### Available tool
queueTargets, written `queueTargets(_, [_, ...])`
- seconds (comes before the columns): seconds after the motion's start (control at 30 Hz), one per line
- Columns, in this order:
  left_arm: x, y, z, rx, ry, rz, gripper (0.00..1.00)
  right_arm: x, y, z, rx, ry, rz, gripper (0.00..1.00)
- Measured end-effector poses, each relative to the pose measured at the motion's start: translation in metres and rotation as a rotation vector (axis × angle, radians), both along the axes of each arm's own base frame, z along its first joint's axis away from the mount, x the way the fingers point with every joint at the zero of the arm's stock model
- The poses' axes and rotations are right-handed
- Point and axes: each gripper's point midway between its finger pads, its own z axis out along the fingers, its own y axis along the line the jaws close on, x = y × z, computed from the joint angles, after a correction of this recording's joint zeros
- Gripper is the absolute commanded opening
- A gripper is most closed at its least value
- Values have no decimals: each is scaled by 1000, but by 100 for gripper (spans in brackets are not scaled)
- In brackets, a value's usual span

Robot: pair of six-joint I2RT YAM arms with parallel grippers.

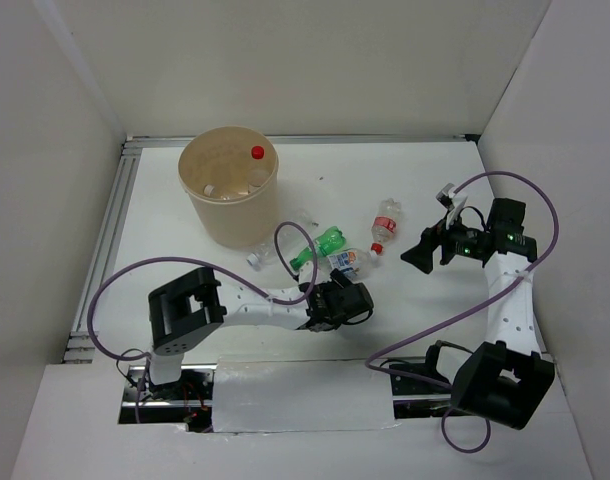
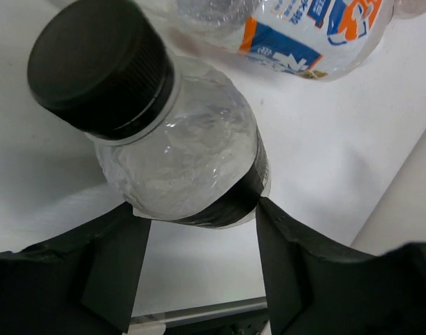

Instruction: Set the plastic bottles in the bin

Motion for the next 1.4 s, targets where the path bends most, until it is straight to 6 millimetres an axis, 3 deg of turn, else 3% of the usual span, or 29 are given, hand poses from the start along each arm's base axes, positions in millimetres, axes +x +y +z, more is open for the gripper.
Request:
queueTargets(0.13, [-2,-4,2,-17,11,-7,59,0,1,0,1,-5,5,100])
queueTargets(0.27, [-3,-3,0,-32,14,0,58,-1,1,-3,2,-1,7,100])
queueTargets(0.33, [-6,-2,1,-39,15,-5,63,-2,0,-3,4,-1,5,100])
queueTargets(0.37, [-9,-1,1,-39,14,-8,76,-2,0,-3,7,-2,7,100])
queueTargets(0.5, [-22,9,-4,7,18,-27,92,-3,2,-4,16,-3,15,100])
queueTargets(1.07, [-27,33,-1,71,-1,-26,97,-5,2,-7,4,-15,33,100])
queueTargets(1.27, [-24,42,-2,14,-21,-15,99,-5,3,-6,4,-20,37,100])
queueTargets(1.4, [-20,36,5,-44,-42,-8,99,-5,3,-6,4,-19,37,100])
